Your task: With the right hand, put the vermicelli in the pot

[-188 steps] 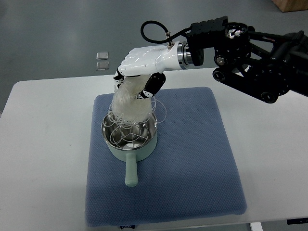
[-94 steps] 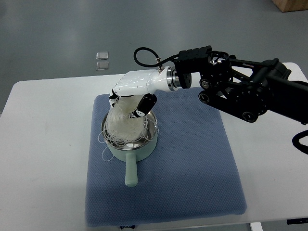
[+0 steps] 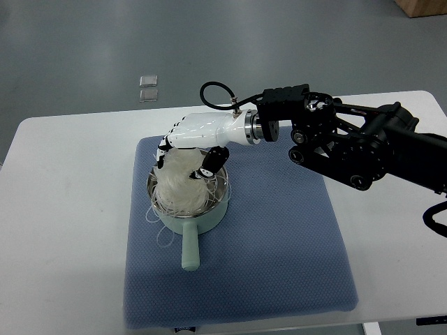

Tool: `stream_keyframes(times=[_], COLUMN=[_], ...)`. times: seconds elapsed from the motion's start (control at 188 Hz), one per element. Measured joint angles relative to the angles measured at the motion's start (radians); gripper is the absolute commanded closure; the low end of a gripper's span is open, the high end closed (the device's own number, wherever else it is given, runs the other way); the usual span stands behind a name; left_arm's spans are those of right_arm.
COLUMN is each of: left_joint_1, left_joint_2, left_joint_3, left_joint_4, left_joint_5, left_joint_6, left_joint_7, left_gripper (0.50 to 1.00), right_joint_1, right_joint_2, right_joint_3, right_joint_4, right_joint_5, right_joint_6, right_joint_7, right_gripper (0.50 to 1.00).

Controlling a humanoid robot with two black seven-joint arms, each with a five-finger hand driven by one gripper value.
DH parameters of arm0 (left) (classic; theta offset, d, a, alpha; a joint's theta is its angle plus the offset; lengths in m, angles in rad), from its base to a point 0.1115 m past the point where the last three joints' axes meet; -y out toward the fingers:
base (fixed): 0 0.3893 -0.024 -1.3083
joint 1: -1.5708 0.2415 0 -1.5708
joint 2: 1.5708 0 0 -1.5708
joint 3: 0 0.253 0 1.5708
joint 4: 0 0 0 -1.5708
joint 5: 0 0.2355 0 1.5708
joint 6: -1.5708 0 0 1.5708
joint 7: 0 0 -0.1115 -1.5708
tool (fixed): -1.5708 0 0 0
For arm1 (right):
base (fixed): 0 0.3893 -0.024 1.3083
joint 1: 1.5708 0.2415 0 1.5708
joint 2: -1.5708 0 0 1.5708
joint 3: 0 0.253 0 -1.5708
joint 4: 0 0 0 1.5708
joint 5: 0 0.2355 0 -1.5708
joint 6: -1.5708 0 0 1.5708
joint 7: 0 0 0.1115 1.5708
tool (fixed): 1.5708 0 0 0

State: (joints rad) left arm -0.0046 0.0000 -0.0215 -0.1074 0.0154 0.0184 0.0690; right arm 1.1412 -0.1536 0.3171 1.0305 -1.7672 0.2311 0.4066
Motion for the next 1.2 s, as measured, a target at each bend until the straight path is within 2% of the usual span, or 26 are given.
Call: stream_keyframes(times=[0.075, 0.277, 0.351, 0.644, 0.894, 1.059, 1.197], left_joint_1=[0.0, 0.0, 0.0, 0.0, 0.0, 0.0, 0.0], left_joint_2=[0.0, 0.0, 0.0, 0.0, 0.0, 0.0, 0.0], left_joint_3=[0.0, 0.0, 0.0, 0.0, 0.0, 0.0, 0.0], left_joint_4=[0.0, 0.0, 0.0, 0.0, 0.0, 0.0, 0.0], left_joint_5=[0.0, 0.0, 0.0, 0.0, 0.0, 0.0, 0.0], left_joint_6=[0.0, 0.0, 0.0, 0.0, 0.0, 0.0, 0.0], left_joint_7=[0.0, 0.0, 0.0, 0.0, 0.0, 0.0, 0.0], left_gripper=[0.5, 0.5, 0.5, 0.5, 0.5, 0.5, 0.5], right_joint_1=[-0.001, -0.001, 0.002, -0.003, -0.181, -0.319, -0.36], right_joint_2=[-0.001, -0.009, -0.014, -0.039, -0.036, 0.004, 0.047], right_joint_3=[0.0, 0.001, 0.002, 0.113, 0.34, 0.464, 0.487], right_joint_4=[0.0, 0.0, 0.002, 0.006, -0.013, -0.066, -0.13], right_joint_5=[0.0, 0.0, 0.001, 0.16, 0.395, 0.578, 0.731], right_joint_6=[-0.002, -0.003, -0.003, -0.005, -0.01, -0.09, -0.152], right_joint_7=[0.0, 0.001, 0.005, 0.009, 0.009, 0.009, 0.008], right_gripper=[0.642, 0.638, 0.605, 0.603, 0.603, 0.603, 0.603])
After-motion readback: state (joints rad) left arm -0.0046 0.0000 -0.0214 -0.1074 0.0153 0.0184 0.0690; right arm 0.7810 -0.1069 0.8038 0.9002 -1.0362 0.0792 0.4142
